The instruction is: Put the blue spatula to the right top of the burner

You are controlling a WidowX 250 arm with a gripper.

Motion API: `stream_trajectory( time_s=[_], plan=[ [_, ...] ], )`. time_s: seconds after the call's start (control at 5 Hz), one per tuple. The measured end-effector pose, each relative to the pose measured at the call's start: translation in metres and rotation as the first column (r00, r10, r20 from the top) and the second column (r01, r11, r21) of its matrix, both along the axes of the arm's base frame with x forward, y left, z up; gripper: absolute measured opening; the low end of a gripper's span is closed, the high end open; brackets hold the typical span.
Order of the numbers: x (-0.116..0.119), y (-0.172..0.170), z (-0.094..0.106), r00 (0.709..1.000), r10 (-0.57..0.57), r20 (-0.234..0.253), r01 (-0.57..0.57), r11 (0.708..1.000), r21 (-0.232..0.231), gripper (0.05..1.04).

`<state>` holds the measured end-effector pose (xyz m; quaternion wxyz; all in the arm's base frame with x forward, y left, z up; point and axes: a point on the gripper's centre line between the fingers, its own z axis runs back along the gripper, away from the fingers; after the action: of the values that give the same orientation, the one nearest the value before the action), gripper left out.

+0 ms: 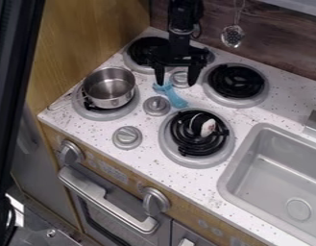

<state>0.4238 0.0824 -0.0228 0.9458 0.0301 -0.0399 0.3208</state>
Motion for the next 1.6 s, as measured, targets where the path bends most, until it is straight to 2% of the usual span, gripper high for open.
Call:
stream_trajectory(
  time_s=[0.2, 0.4, 0.6, 0.8, 1.0, 1.2, 1.4, 1.6],
  plan=[
    [0.015, 0.012, -0.005, 0.996, 0.053, 0.077, -0.055, 0.998, 0.025, 1.0],
    [0.024, 0.028, -0.021, 0.99, 0.091, 0.105, -0.095, 0.995, 0.027, 1.0],
    [0.027, 0.042, -0.037, 0.985, 0.148, 0.093, -0.15, 0.988, 0.022, 1.0],
    [0.023, 0.043, -0.059, 0.985, 0.165, 0.044, -0.166, 0.986, 0.018, 1.0],
    [0.023, 0.042, -0.062, 0.982, 0.185, 0.044, -0.186, 0.983, 0.002, 0.959],
    [0.022, 0.038, -0.066, 0.983, 0.18, 0.046, -0.18, 0.984, -0.004, 0.755],
    [0.017, 0.028, -0.061, 0.992, 0.115, 0.05, -0.117, 0.992, 0.043, 0.741],
    [0.029, -0.005, -0.033, 0.992, 0.03, 0.12, -0.041, 0.995, 0.089, 0.74]
  ],
)
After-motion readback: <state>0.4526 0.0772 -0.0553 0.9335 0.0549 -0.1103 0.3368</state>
